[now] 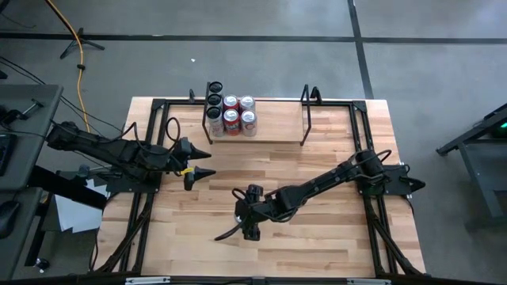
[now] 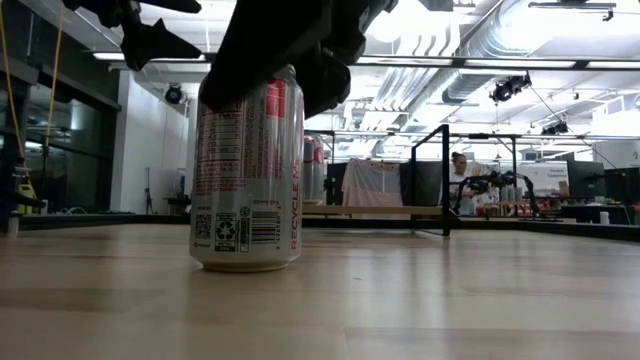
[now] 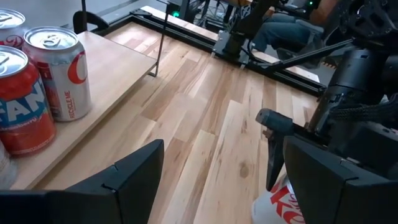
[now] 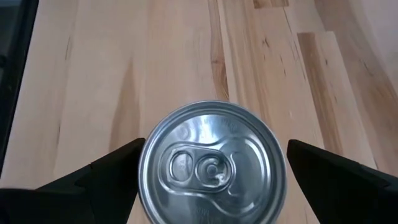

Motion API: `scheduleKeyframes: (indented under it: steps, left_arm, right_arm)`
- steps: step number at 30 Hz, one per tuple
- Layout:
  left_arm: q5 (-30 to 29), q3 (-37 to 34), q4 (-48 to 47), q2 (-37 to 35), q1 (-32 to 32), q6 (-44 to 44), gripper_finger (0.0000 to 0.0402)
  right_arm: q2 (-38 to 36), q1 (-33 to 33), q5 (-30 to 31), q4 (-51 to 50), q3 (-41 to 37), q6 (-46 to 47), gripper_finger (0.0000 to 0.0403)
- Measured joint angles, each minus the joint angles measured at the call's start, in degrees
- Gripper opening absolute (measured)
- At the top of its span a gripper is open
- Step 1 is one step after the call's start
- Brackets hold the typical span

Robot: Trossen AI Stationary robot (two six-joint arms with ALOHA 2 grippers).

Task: Place canned beverage on shelf
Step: Put the silver soda can aligned with the other silver soda can on the shelf

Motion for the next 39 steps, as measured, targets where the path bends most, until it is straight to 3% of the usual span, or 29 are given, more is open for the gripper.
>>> scheduleKeyframes:
  steps: [15,25,39]
  left_arm:
    - [0.0,0.0,0.0,0.0,0.0,0.0,0.0285]
    - [0.0,0.0,0.0,0.0,0.0,0.0,0.0285]
    - [0.0,0.0,0.0,0.0,0.0,0.0,0.0285]
  right_arm:
    - [0.0,0.0,1.0,-0.2,0.0,3.8,0.037]
    - [0.0,0.1,1.0,-0.2,0.0,2.9,0.0288]
    - [0.0,0.1,1.0,-0.2,0.0,2.4,0.0289]
